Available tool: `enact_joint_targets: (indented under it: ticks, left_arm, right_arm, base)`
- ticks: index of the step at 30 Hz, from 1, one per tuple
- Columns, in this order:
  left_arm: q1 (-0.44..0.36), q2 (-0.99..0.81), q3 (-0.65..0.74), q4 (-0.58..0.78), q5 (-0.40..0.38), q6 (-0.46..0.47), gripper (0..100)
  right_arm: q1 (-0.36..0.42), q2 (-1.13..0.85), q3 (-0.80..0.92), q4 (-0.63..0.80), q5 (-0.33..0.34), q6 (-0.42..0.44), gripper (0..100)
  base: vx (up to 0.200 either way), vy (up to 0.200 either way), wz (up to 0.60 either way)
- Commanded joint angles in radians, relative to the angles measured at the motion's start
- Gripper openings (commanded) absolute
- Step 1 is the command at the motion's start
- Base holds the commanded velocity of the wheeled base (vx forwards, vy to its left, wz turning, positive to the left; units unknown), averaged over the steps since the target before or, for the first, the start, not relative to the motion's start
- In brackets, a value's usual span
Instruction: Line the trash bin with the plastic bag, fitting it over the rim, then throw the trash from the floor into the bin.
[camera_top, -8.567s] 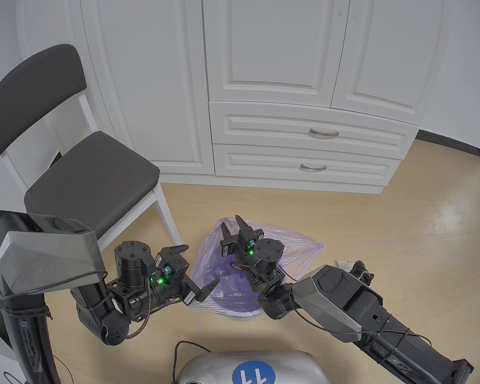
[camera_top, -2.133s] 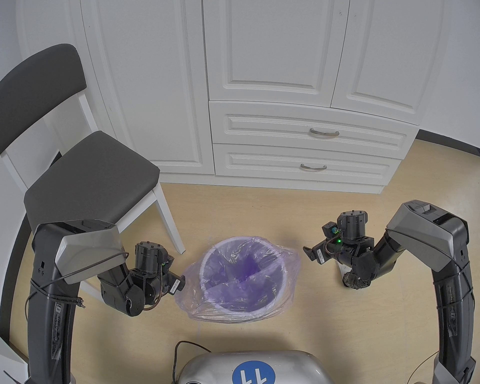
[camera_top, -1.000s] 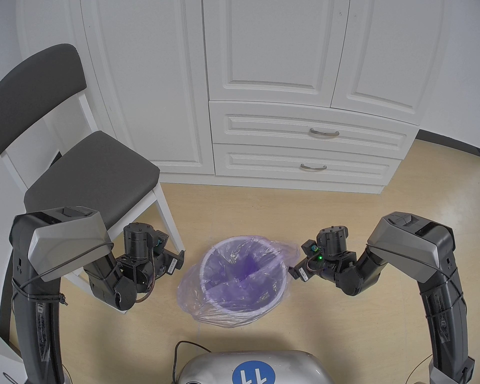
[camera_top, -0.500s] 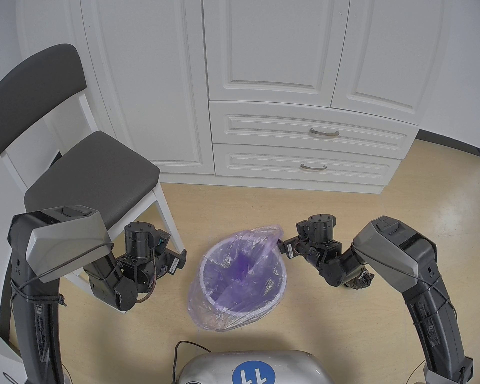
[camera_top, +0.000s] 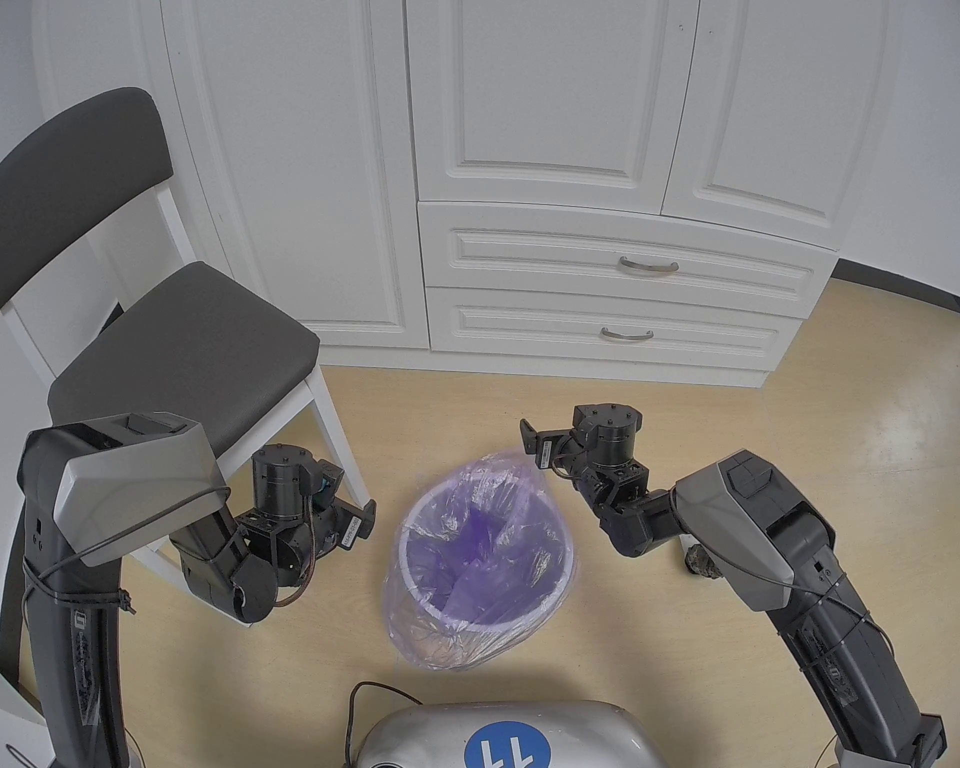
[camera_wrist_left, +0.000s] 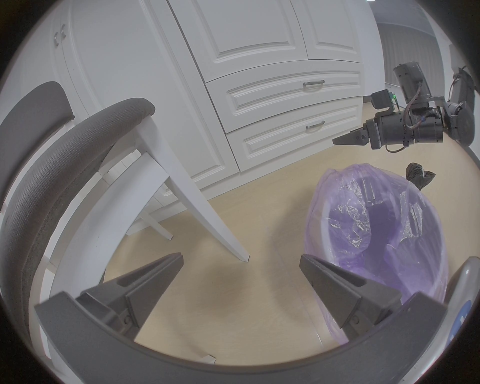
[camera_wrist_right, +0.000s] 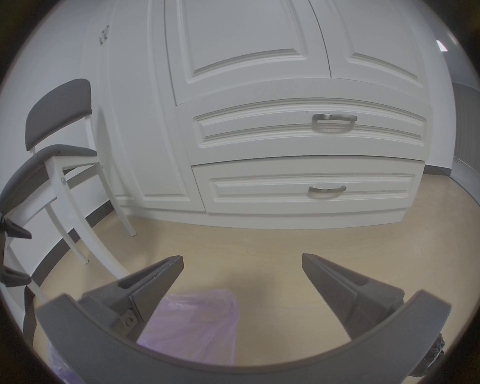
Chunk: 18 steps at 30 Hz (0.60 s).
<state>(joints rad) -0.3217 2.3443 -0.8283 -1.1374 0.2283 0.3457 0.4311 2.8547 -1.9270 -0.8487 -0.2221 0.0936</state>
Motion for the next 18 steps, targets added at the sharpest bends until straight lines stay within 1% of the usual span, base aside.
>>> enact_joint_targets:
  ticks: [1,2,3,7,8,9,11,12,14,16,18]
  left_arm:
    - [0.0,0.003,0.0,-0.001,0.0,-0.001,100]
    - [0.0,0.003,0.001,-0.001,0.0,0.001,100]
    - [0.0,0.003,0.001,-0.001,0.0,0.001,100]
    - [-0.002,0.001,0.003,-0.001,0.0,0.001,100]
    - [-0.002,0.001,0.003,-0.001,0.0,0.001,100]
    - [-0.005,0.003,0.003,-0.001,0.002,0.001,100]
    - [-0.008,0.003,0.005,-0.001,0.002,0.001,100]
    - [-0.01,0.003,0.005,-0.002,0.003,0.001,100]
    - [-0.013,0.003,0.005,-0.002,0.008,0.001,100]
    - [-0.013,0.003,0.005,-0.002,0.009,0.001,100]
    - [-0.013,0.003,0.005,-0.002,0.009,0.001,100]
  right_arm:
    - [-0.005,0.02,0.003,0.002,-0.017,0.001,100]
    - [-0.02,-0.054,0.097,0.017,-0.02,-0.045,100]
    - [-0.021,-0.101,0.158,0.027,-0.02,-0.057,100]
    - [-0.008,-0.296,0.395,0.054,-0.02,-0.061,100]
    - [-0.008,-0.296,0.395,0.054,-0.02,-0.061,100]
    - [0.025,-0.376,0.497,0.045,-0.02,-0.055,100]
    - [0.055,-0.414,0.54,0.045,-0.023,-0.034,100]
    - [0.075,-0.431,0.551,0.056,-0.034,-0.009,0]
    - [0.12,-0.449,0.551,0.08,-0.072,0.035,0]
    - [0.156,-0.46,0.537,0.142,-0.123,0.069,0]
    - [0.196,-0.469,0.508,0.208,-0.175,0.121,0]
  base:
    - [0.0,0.0,0.0]
    - [0.0,0.0,0.0]
    - [0.0,0.0,0.0]
    - [0.0,0.0,0.0]
    - [0.0,0.0,0.0]
    - [0.0,0.0,0.0]
    - [0.0,0.0,0.0]
    - [0.0,0.0,0.0]
    - [0.0,0.0,0.0]
    - [0.0,0.0,0.0]
    - [0.0,0.0,0.0]
